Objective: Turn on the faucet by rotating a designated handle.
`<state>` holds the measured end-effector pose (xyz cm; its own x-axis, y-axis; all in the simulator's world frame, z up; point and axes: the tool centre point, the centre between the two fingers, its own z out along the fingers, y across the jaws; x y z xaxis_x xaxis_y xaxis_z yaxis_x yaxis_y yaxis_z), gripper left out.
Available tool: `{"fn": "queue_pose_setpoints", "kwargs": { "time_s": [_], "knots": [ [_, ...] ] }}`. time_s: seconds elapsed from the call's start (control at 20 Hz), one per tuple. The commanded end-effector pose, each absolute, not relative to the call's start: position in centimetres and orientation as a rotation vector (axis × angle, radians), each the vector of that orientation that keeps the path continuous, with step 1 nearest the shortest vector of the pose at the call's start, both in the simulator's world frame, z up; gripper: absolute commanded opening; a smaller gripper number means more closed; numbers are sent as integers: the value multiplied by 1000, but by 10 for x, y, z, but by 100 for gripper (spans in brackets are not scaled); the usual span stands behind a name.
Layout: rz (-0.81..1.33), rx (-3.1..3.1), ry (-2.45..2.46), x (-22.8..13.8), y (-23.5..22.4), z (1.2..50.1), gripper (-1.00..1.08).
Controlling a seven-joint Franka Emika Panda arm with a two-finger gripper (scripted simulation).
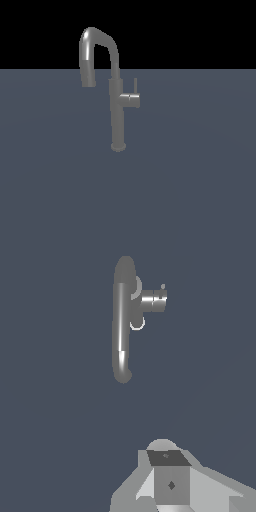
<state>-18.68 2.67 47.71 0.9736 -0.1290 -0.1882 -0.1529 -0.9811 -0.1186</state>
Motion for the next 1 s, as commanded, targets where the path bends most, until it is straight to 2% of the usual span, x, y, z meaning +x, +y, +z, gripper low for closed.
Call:
{"fn": "queue_pose_setpoints", "kwargs": {
  "time_s": [0.0,0.95],
  "knots": [
    [325,-2929,285,-172,27,474,-100],
    [693,-2336,782,-62,8,426,-100]
  ]
}}
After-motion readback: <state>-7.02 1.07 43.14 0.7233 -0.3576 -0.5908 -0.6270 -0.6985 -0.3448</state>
